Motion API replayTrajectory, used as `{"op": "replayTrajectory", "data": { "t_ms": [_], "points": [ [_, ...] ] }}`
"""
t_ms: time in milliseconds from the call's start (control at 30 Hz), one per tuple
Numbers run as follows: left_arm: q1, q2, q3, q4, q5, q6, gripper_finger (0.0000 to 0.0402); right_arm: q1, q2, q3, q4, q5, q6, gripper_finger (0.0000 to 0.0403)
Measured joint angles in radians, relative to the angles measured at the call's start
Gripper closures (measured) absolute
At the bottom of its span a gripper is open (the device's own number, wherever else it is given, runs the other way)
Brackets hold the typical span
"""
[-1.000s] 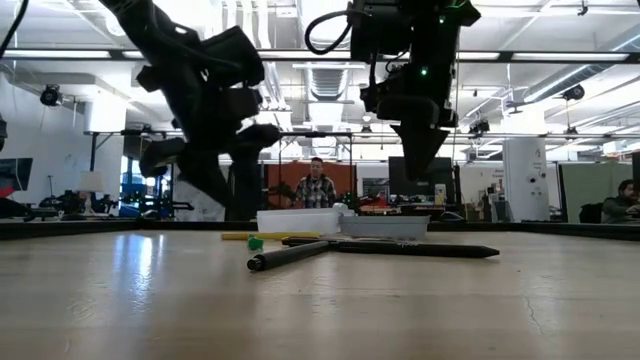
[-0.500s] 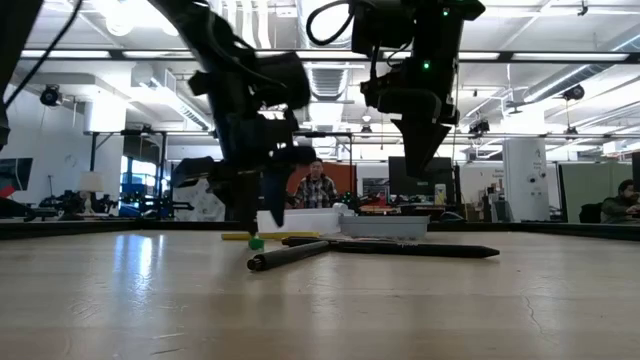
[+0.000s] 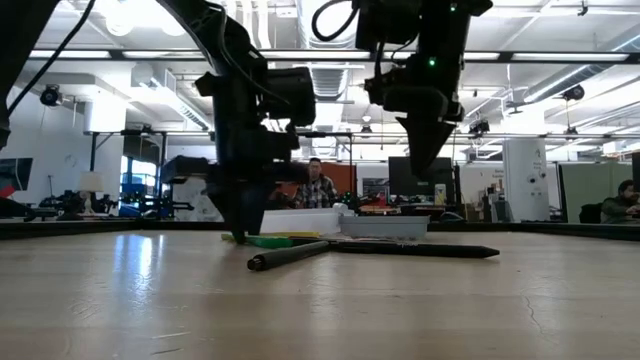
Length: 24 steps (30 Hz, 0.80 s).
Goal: Pick & place school supplies into a supply box
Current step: Put the green pen into the transparent supply box
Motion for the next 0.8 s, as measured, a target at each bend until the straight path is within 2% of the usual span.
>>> {"op": "replayTrajectory", "data": {
  "t_ms": [100, 167, 300, 433, 567, 667, 733, 800],
  "points": [
    [0.0, 0.001, 0.005, -0.034, 0.03, -0.098, 0.0385, 0.0, 0.0, -0.004, 0.0, 0.005, 0.0, 0.0295],
    [0.002, -0.005, 0.002, -0.064, 0.093, -0.225, 0.0387, 0.001, -0.001, -0.004, 0.0, 0.031, 0.008, 0.0298],
    [0.0, -0.041, -0.013, -0.07, 0.281, -0.468, 0.0388, 0.004, -0.02, -0.005, -0.002, 0.082, 0.067, 0.0303],
    [0.013, -0.124, -0.025, 0.051, 0.295, -0.696, 0.039, 0.005, -0.067, -0.007, -0.031, 0.159, 0.21, 0.0309],
    [0.067, -0.193, -0.074, 0.272, 0.285, -1.051, 0.039, 0.004, -0.135, -0.009, -0.12, 0.292, 0.447, 0.0315],
    [0.141, -0.266, -0.134, 0.559, 0.285, -1.318, 0.039, 0.004, -0.189, -0.01, -0.184, 0.361, 0.606, 0.0317],
    [0.202, -0.294, -0.196, 0.749, 0.249, -1.479, 0.039, 0.004, -0.218, -0.012, -0.194, 0.382, 0.65, 0.0316],
    [0.269, -0.299, -0.244, 0.87, 0.21, -1.606, 0.039, 0.004, -0.236, -0.013, -0.187, 0.39, 0.655, 0.0314]
  ]
}}
